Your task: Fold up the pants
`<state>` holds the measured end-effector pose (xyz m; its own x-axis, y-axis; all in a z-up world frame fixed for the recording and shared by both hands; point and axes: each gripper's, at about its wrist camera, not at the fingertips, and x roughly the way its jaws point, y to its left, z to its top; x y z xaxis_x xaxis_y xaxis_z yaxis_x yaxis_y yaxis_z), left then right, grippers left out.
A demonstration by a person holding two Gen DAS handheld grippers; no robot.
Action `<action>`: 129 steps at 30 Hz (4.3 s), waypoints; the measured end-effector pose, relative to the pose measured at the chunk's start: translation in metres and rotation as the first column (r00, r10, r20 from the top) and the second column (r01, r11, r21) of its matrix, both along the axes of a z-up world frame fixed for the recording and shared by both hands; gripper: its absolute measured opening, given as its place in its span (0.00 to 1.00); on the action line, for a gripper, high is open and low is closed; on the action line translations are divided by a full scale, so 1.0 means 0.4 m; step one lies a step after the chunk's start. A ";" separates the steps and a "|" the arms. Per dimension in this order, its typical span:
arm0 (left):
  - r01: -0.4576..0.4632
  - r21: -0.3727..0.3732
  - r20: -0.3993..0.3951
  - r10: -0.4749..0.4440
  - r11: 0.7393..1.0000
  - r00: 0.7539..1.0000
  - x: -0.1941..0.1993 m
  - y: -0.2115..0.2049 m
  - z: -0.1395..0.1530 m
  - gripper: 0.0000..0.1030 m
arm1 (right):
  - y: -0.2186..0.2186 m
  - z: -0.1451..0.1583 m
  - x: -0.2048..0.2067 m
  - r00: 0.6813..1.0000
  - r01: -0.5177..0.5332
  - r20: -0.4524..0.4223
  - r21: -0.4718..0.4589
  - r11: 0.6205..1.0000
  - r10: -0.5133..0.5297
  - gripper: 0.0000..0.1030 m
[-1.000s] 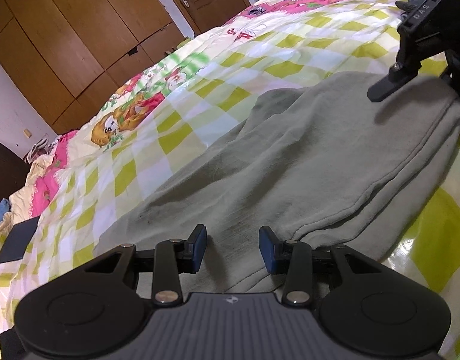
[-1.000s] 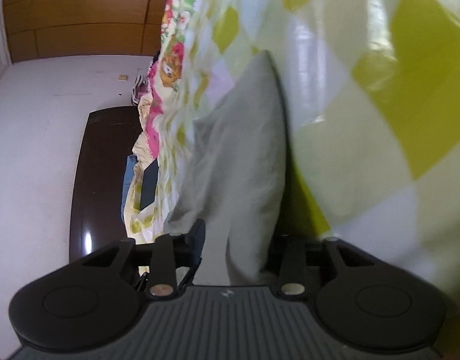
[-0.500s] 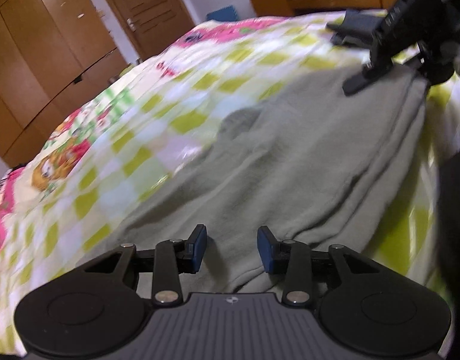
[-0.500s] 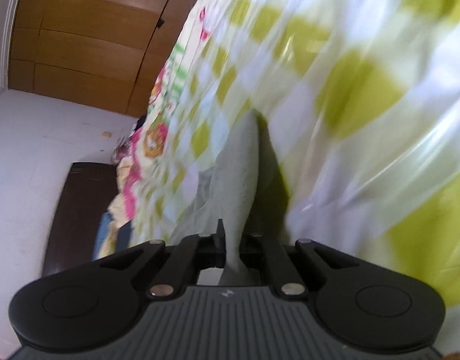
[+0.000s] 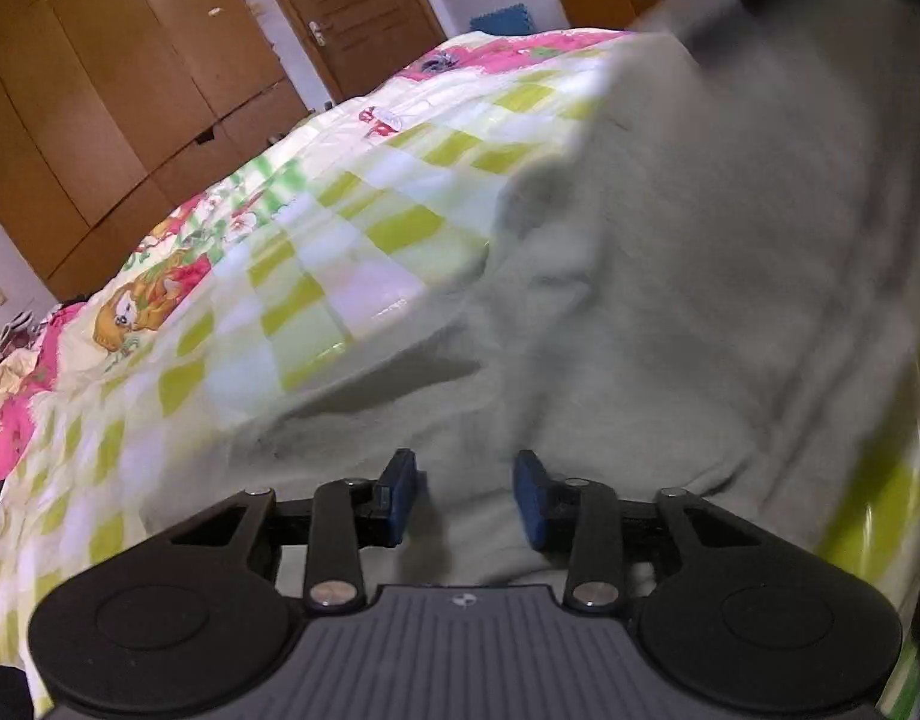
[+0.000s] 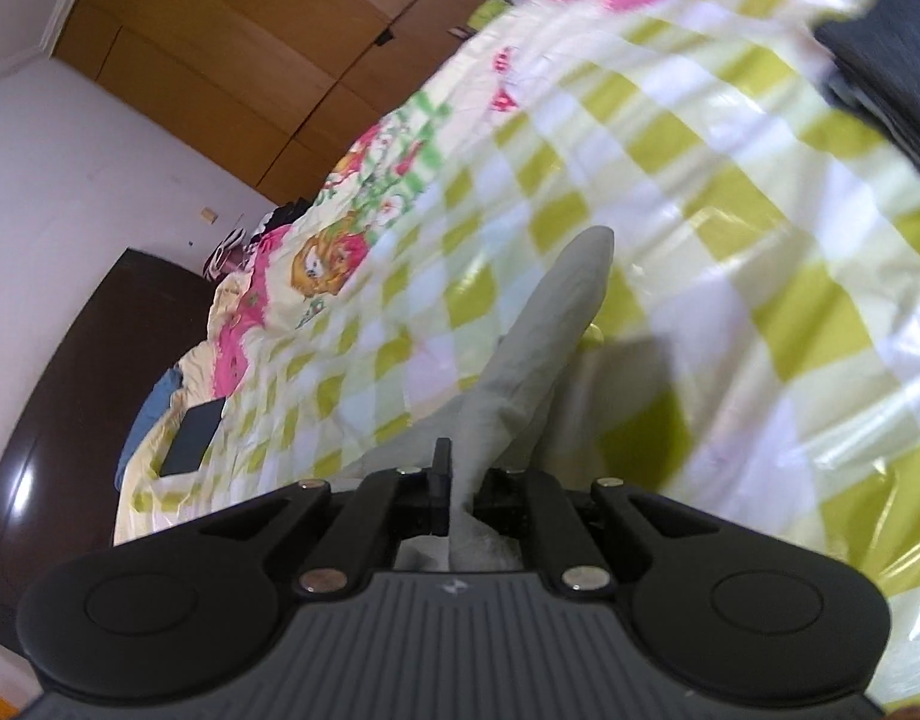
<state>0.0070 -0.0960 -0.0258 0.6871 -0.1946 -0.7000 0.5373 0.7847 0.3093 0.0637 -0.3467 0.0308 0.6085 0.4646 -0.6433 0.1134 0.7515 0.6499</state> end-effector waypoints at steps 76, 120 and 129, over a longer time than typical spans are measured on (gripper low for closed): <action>-0.429 -0.236 -0.103 0.416 0.872 0.903 -0.149 0.508 0.159 0.61 | 0.575 -0.043 -0.060 0.858 -0.501 -0.030 -0.275 0.821 0.513 0.38; -0.304 -0.172 -0.150 0.280 0.937 0.948 0.285 0.516 0.084 0.30 | 0.685 -0.079 -0.115 0.725 -0.592 0.054 -0.461 0.661 0.687 0.37; -0.312 -0.213 -0.231 0.262 0.926 0.937 0.204 0.543 0.072 0.36 | 0.416 -0.152 0.009 0.963 -0.270 -0.055 -0.221 0.937 0.264 0.41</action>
